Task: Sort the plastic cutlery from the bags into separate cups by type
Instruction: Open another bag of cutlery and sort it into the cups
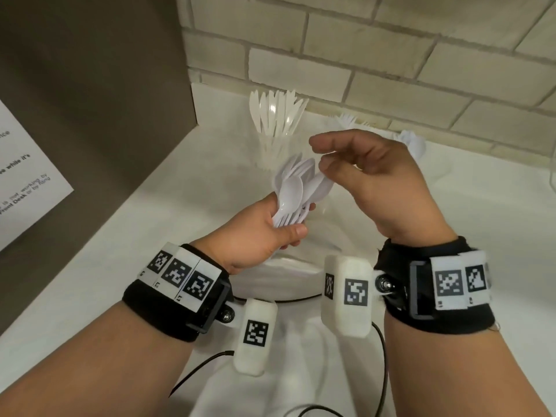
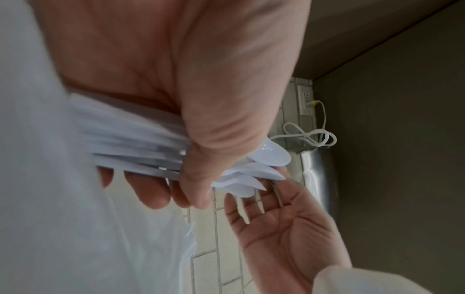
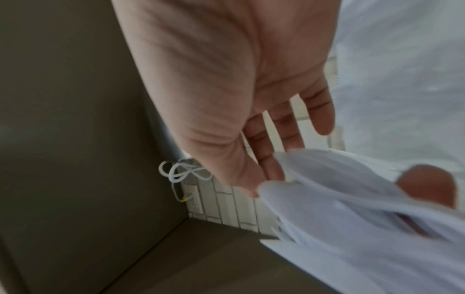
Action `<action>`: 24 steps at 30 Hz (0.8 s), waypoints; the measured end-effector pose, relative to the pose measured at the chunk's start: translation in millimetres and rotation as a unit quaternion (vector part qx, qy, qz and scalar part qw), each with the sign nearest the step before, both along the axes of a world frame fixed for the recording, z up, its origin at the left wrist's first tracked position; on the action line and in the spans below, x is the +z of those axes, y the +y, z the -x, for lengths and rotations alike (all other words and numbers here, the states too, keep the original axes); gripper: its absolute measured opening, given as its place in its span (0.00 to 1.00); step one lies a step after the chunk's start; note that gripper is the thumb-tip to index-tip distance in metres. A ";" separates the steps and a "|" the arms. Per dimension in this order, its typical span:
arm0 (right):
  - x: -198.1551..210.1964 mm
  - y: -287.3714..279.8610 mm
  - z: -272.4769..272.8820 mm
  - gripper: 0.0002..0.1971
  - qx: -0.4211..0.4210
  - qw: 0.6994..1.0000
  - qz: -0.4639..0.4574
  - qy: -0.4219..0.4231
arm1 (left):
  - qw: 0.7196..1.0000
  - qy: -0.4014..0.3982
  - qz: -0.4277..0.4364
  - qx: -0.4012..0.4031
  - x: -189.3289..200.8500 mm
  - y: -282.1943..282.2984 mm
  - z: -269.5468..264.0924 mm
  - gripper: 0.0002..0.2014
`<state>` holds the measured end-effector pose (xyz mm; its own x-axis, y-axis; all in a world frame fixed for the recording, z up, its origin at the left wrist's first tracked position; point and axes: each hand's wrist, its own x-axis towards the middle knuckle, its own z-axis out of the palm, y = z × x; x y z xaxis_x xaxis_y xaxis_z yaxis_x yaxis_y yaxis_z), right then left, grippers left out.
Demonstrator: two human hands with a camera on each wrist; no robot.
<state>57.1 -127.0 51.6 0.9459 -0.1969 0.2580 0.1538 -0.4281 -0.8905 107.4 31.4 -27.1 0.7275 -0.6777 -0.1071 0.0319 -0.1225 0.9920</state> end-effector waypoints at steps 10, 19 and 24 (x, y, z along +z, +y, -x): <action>4.4 -2.8 -0.8 0.13 -0.007 0.983 0.182 0.010 | 0.998 -0.053 -0.015 -0.014 -1.6 -2.3 2.1 0.11; -5.1 -3.4 0.9 0.09 -0.004 0.986 0.141 -0.090 | 0.994 -0.045 0.013 -0.094 1.9 1.9 4.4 0.11; -2.8 -4.6 0.2 0.06 0.000 0.987 0.139 -0.075 | 0.992 -0.047 0.011 -0.113 1.2 3.1 4.3 0.14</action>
